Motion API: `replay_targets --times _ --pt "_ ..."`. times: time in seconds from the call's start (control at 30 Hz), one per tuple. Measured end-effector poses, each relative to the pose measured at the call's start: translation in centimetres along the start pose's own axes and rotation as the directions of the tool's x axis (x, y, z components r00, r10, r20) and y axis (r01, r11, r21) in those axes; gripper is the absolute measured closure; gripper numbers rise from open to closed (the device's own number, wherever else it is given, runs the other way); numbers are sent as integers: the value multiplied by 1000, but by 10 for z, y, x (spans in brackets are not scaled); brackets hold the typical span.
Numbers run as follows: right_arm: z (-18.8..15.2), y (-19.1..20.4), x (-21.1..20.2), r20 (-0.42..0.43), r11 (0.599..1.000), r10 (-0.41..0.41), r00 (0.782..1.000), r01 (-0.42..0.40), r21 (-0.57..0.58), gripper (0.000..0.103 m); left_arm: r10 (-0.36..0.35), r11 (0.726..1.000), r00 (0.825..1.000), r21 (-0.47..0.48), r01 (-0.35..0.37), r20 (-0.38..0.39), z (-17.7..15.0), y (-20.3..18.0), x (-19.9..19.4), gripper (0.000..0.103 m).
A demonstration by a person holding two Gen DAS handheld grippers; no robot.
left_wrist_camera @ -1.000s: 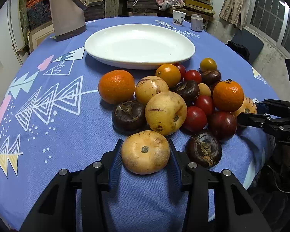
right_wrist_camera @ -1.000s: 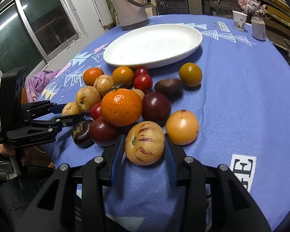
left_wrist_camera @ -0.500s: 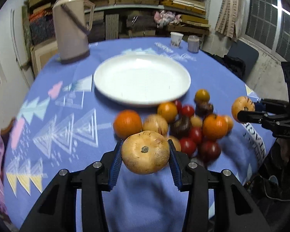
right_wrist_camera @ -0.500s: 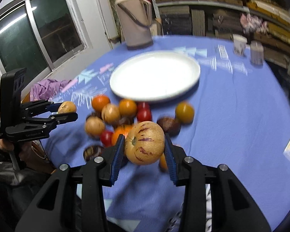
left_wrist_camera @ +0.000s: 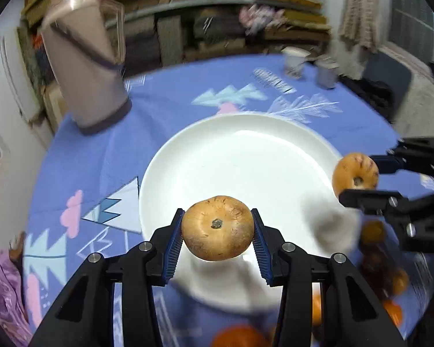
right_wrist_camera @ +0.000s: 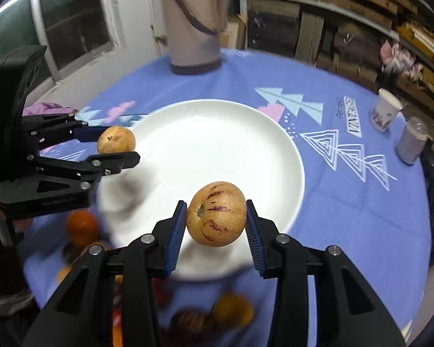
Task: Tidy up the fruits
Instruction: 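Carry both fruits onto the white plate and open both tools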
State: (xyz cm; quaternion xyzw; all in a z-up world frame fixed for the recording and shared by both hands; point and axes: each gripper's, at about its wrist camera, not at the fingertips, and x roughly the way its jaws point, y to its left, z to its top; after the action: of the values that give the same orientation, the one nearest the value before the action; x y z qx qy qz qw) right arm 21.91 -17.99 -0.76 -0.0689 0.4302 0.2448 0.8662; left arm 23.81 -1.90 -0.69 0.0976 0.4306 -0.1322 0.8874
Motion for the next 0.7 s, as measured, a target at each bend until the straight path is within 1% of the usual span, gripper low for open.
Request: replay_targets --times 0.13,0.23,0.37,0.43,0.47,0.5,0.53,0.6,0.63,0.7 --pt "23 -10 46 -57 1000 13 998 -12 21 64 6 997 998 -74 -11 -62 14 15 39 58" --pt "31 -11 66 -71 1000 5 997 -3 19 64 4 996 998 -90 -10 -69 21 21 50 58" --pt "40 -16 81 -66 999 1 998 1 37 63 9 995 998 -96 -15 -69 27 21 58 58" --pt "42 -20 86 -79 999 4 997 0 52 63 13 994 997 -103 -20 -73 28 22 61 57" --pt "42 -21 86 -82 998 -2 997 6 55 62 12 994 997 -106 -19 -74 28 22 60 55" --pt "41 -20 83 -78 999 -9 997 13 52 54 9 994 997 -104 -17 -71 27 21 58 42" --pt "39 -20 78 -61 999 -19 998 22 46 47 17 995 998 -95 -23 -61 26 20 52 31" --pt "35 -20 64 -31 998 -38 999 39 41 42 52 996 998 -74 -54 -24 24 18 40 23" --pt "34 -21 58 -20 998 -40 999 41 45 42 51 996 999 -67 -51 -3 21 17 30 22" --pt "26 -25 36 23 997 -31 999 30 67 42 39 997 999 -67 -38 16 18 17 17 22"
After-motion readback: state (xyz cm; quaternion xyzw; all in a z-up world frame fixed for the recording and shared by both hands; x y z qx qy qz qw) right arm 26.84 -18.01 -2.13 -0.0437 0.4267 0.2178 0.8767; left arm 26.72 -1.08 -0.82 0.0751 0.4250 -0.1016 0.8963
